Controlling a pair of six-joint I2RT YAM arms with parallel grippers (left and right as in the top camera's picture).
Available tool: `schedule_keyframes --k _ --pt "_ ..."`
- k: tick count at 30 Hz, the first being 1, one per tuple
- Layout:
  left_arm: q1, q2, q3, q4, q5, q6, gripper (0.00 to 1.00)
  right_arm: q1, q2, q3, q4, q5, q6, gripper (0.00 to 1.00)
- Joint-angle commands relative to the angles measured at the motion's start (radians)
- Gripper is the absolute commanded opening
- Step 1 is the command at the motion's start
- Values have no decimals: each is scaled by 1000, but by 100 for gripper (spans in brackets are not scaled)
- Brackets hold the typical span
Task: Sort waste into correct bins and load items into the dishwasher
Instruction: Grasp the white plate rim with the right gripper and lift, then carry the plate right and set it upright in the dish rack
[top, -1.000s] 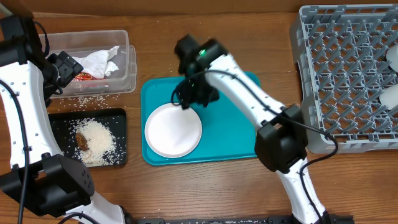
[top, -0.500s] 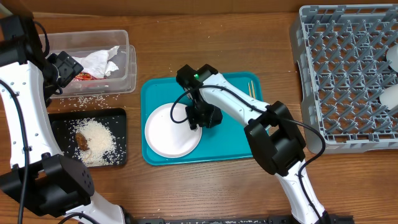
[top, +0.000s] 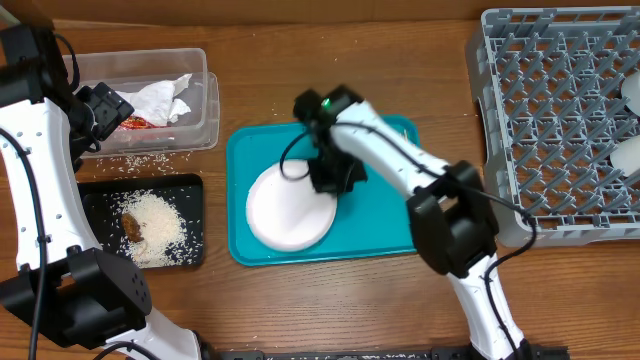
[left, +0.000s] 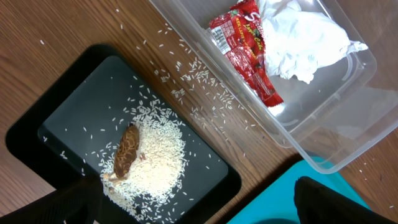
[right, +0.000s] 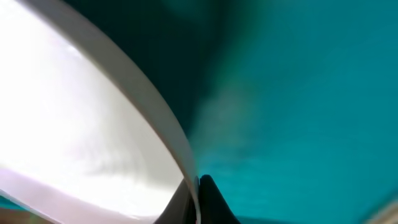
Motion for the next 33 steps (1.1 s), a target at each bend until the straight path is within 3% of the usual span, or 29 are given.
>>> schedule_keyframes --k 1,6,12,21,33 --pt "-7 -13 6 1 -10 -6 100 -89 -15 167 -60 196 -1 4" --pt "-7 -13 6 1 -10 -6 100 -289 -15 472 -157 238 -2 4" --pt "-7 -13 6 1 -10 -6 100 -536 -15 673 -56 438 -2 4" --pt "-7 -13 6 1 -10 -6 100 -747 -12 607 132 452 -2 4" --pt "-7 -13 6 1 -10 -6 100 -746 -11 382 306 745 1 4"
